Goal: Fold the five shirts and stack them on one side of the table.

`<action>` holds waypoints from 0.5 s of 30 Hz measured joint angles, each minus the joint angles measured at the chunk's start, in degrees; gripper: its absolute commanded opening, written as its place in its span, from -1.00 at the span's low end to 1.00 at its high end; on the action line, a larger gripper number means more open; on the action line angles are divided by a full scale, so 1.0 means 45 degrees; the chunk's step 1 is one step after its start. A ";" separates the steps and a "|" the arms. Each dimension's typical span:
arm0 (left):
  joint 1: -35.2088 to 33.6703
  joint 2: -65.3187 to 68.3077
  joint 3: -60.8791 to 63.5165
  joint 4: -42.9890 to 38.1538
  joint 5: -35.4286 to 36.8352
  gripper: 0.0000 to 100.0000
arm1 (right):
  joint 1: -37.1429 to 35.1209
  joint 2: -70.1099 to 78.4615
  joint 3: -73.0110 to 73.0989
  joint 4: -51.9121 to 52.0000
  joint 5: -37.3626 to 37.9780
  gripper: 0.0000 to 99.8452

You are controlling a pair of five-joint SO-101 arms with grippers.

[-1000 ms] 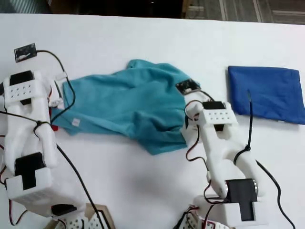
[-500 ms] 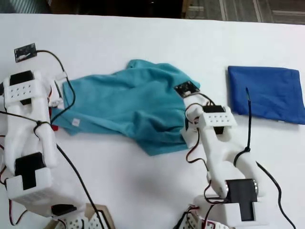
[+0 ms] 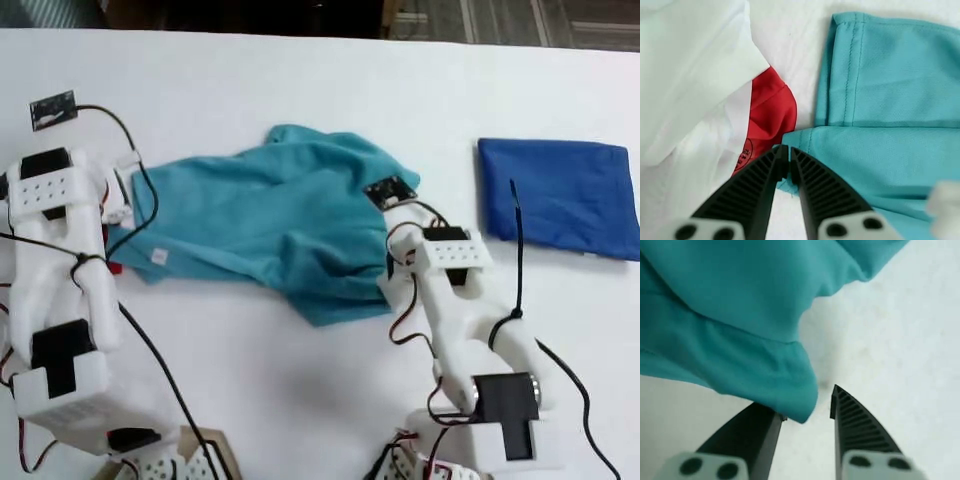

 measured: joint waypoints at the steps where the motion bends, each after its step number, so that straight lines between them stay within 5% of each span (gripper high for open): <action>1: 0.0000 0.0000 0.0000 0.0000 0.0000 -0.95 | -0.0117 0.0215 0.0000 0.0000 0.0000 -0.74; 5: 0.0000 0.0000 0.0000 0.0000 0.0000 -0.95 | -0.0274 0.1094 -0.0469 0.0000 0.0020 -0.76; 8: 0.0000 0.0000 0.0000 0.0000 0.0000 -0.95 | -0.0293 0.1387 -0.0742 0.0020 0.0020 -0.97; 15: 0.0000 0.0000 0.0039 0.0000 0.0000 -0.95 | 0.0000 0.0899 -0.0821 0.0254 0.0020 -0.96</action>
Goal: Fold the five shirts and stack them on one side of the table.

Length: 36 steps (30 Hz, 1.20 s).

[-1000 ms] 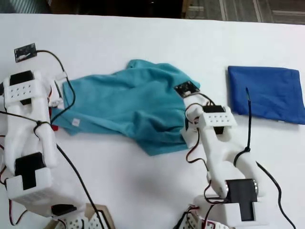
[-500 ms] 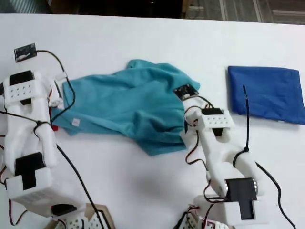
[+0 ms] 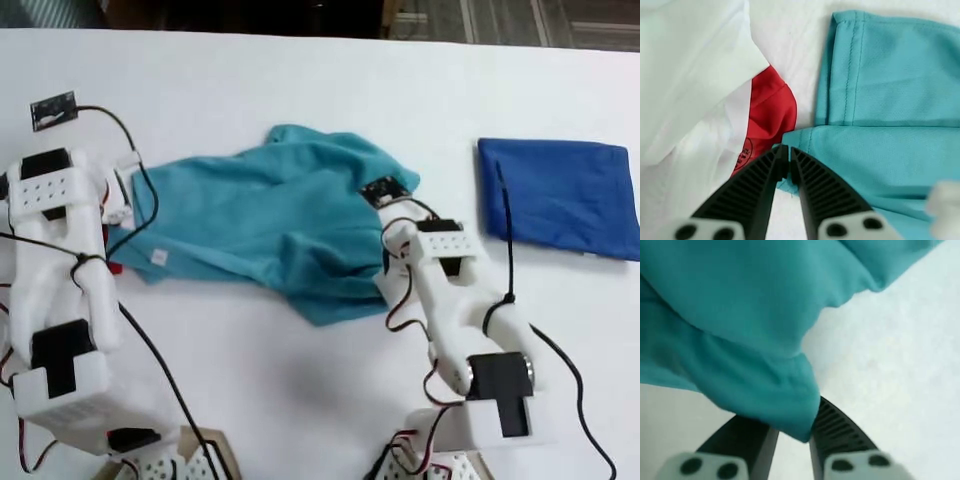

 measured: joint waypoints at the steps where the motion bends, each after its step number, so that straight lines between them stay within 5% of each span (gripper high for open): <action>1: 0.0000 0.0000 0.0000 0.0000 0.0000 -0.95 | 0.0137 -0.0332 0.0020 0.0078 0.0039 -0.96; 12: 0.0606 -0.0606 -0.0449 0.1270 0.0000 -0.95 | 0.0371 -0.5411 -0.0977 0.1309 0.0274 -0.96; 22: 0.1172 -0.0410 0.0547 0.1563 0.0000 -0.93 | 0.0371 -0.4962 -0.1856 0.1289 0.0059 -0.96; 29: 0.1172 0.0156 0.0918 0.1055 -0.0059 -0.70 | 0.0371 -0.4044 -0.1856 0.1074 0.0059 -0.96; 36: 0.0899 -0.0410 0.0957 0.2696 -0.1934 -0.70 | 0.0371 -0.3927 -0.1856 0.1074 0.0059 -0.96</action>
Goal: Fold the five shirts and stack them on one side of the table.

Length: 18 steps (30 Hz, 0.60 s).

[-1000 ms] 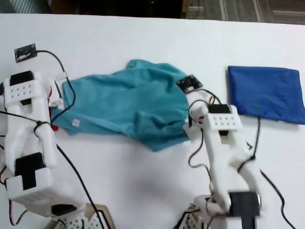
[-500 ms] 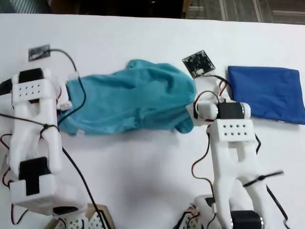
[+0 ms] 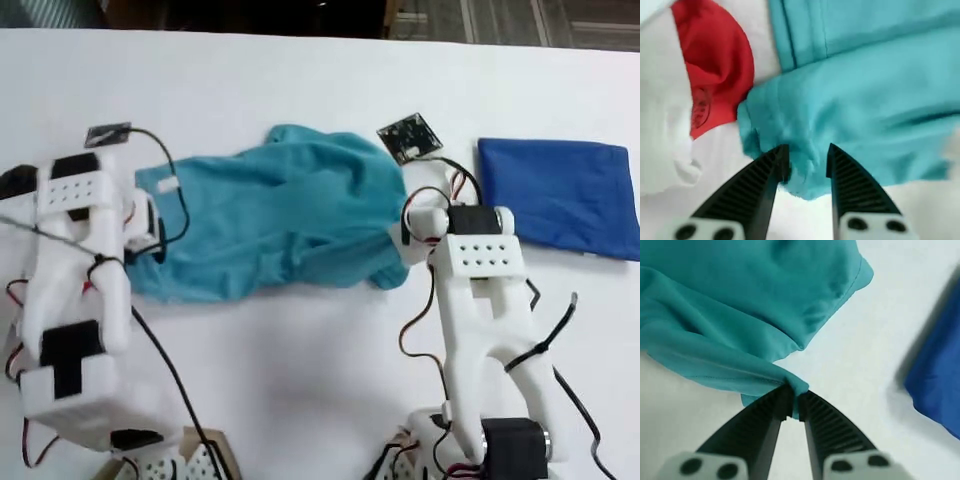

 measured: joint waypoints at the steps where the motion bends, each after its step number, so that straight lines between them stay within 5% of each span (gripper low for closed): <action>1: -0.0137 -0.0332 0.0059 0.0293 -0.0234 -0.70 | 0.0000 0.0000 0.0000 0.0000 0.0000 -0.96; 6: -0.1114 -0.1934 0.1465 0.0606 -0.1641 -0.70 | 0.0000 0.0020 0.0000 0.0000 0.0000 -0.96; 12: -0.1446 -0.3087 0.5001 -0.2090 -0.3126 -0.70 | 0.0000 0.0020 0.0000 0.0000 0.0000 -0.96; 18: -0.1485 -0.3673 0.7072 -0.5665 -0.8987 -0.70 | 0.0000 0.0020 0.0000 0.0000 0.0000 -0.96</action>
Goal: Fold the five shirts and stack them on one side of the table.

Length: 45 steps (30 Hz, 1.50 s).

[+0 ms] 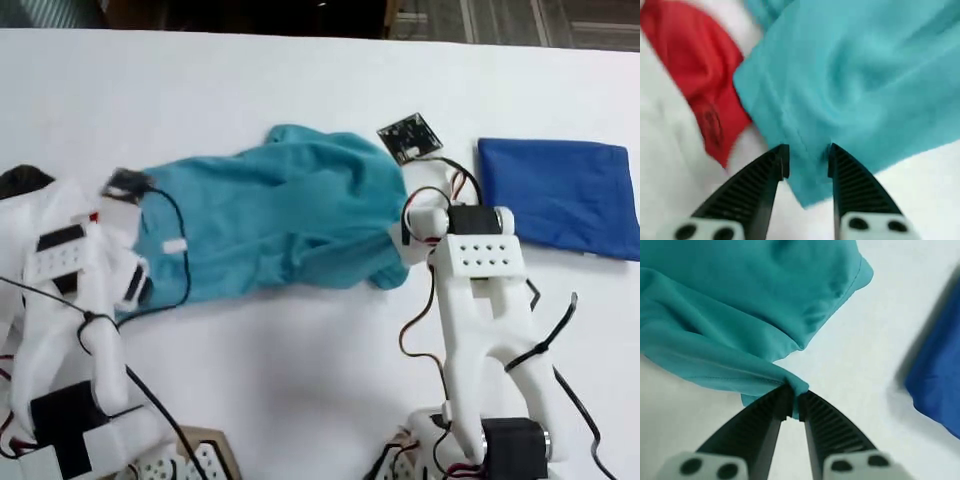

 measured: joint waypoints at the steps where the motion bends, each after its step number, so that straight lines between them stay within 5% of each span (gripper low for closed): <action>1: 0.0000 -0.0039 0.0215 -0.0527 -0.1231 -0.69 | 0.0000 0.0000 0.0000 0.0000 0.0000 -0.96; 7: 0.0000 -0.0117 0.0508 -0.1543 -0.5626 -0.69 | 0.0000 0.0000 0.0000 0.0000 0.0000 -0.96; 15: 0.0000 -0.0117 -0.1465 0.2930 -0.6877 -0.70 | 0.0000 0.0000 0.0000 0.0000 0.0000 -0.96; 21: 0.0020 -0.0117 -0.1739 0.4142 -0.7502 -0.70 | 0.0000 0.0000 0.0000 0.0000 0.0000 -0.96; 45: 0.0391 -0.0137 0.1817 -0.1172 -0.7756 -0.69 | 0.0000 0.0000 0.0000 0.0039 0.0000 -0.96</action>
